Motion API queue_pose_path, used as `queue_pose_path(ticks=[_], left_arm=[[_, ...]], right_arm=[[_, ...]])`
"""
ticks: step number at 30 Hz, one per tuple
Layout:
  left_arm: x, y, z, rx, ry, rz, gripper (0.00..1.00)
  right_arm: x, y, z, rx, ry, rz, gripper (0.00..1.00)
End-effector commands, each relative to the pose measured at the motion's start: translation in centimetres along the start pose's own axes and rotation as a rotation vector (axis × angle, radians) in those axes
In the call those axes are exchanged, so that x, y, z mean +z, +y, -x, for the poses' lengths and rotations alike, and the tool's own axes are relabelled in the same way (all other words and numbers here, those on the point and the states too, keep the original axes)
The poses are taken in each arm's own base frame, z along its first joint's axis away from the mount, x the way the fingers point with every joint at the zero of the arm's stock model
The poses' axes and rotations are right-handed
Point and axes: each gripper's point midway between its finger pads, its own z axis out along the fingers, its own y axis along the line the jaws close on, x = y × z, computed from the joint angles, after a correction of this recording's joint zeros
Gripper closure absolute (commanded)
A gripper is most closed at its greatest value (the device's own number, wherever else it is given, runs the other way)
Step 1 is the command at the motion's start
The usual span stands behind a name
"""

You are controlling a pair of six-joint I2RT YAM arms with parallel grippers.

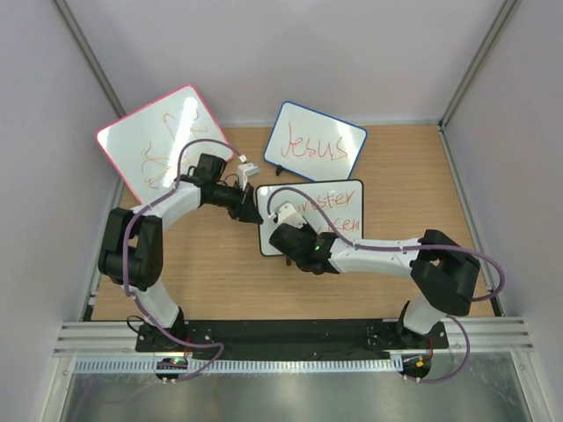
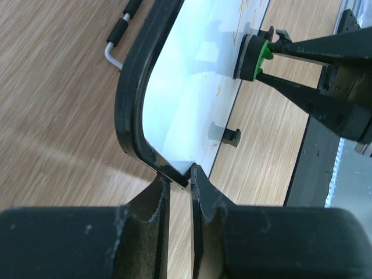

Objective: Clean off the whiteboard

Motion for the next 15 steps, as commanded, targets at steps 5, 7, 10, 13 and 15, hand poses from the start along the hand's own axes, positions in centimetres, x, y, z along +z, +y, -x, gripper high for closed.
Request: queue_pose_path(ticks=[5,7,10,13,15], left_arm=[[-0.4,1.2,1.3,0.155,0.001,0.086,1.00],[-0.4,1.1,1.3,0.157,0.003,0.085,1.00],[-0.4,1.0,1.4,0.158,0.001,0.085,1.00],[-0.5,0.9,1.6,0.163,-0.002,0.088,1.00],[-0.5,0.9,1.6,0.163,-0.002,0.088,1.00]], right_arm=[[-0.3,1.3,8.0,0.000,-0.170,0.074,0.99],[-0.5,1.4,10.0,0.018,-0.205,0.083,0.99],[-0.5,1.6,12.2,0.033,-0.226,0.100,0.99],[0.4,1.4,13.0,0.007,-0.215,0.085,0.99],[0.9,1.4,12.8,0.012,-0.202,0.082,0.99]])
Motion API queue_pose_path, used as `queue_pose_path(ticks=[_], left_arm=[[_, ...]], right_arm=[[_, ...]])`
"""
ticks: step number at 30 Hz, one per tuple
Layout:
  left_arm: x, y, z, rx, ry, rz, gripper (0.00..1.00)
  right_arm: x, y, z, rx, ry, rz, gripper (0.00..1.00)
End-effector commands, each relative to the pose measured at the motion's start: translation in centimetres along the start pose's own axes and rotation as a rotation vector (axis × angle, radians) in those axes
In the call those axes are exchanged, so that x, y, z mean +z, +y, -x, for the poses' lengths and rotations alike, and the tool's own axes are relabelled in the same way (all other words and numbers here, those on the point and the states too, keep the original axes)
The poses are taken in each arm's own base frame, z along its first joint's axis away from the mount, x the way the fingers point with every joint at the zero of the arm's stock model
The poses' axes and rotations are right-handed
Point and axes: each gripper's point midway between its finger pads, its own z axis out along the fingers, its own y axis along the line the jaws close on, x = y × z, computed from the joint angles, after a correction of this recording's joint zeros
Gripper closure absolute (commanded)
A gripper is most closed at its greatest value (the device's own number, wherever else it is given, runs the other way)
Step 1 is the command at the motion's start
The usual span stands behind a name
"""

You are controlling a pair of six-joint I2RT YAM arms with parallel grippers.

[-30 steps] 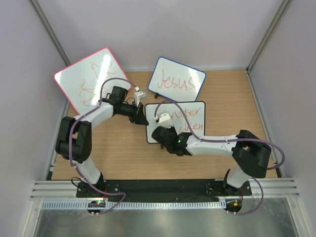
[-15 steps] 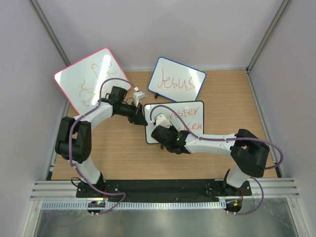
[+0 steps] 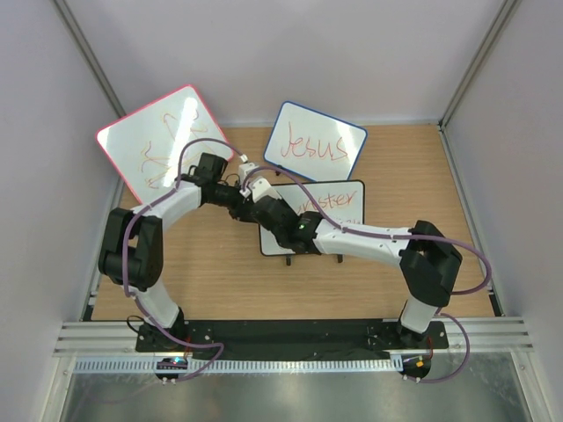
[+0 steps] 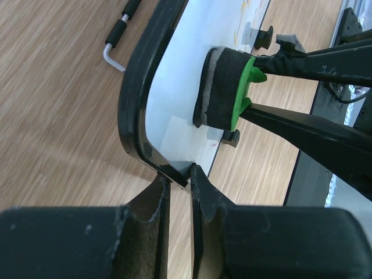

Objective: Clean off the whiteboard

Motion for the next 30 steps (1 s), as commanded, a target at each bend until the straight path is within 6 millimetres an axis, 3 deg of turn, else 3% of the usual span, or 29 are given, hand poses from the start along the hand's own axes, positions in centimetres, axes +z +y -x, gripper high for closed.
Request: queue_pose_path(ticks=[1,6,13,16,19,24,30], left_arm=[[-0.5,1.1,1.4,0.158,-0.008,0.087,1.00],[-0.5,1.1,1.4,0.156,-0.006,0.085,1.00],[-0.4,1.2,1.5,0.158,-0.008,0.086,1.00],[-0.4,1.2,1.4,0.159,-0.007,0.084,1.00],[-0.3,1.3,1.4,0.156,-0.005,0.083,1.00],[-0.3,1.2,1.3,0.157,-0.005,0.078,1.00],[-0.2,1.3,1.2,0.154,-0.003,0.078,1.00]], right_arm=[[1.1,-0.6,1.8,0.024,-0.038,-0.013,0.99],[0.9,-0.4,-1.1,0.032,0.021,-0.005,0.99],[-0.4,0.8,-9.3,-0.011,0.199,0.007,0.99],[-1.3,-0.2,-11.7,-0.058,0.271,-0.031,0.99],[-2.2,-0.3,-12.6,-0.123,0.286,-0.006,0.99],[-2.4,-0.3,-12.2,-0.303,0.273,0.046,0.99],[-1.0,2.7,-11.5,-0.573,0.250,0.130,0.99]])
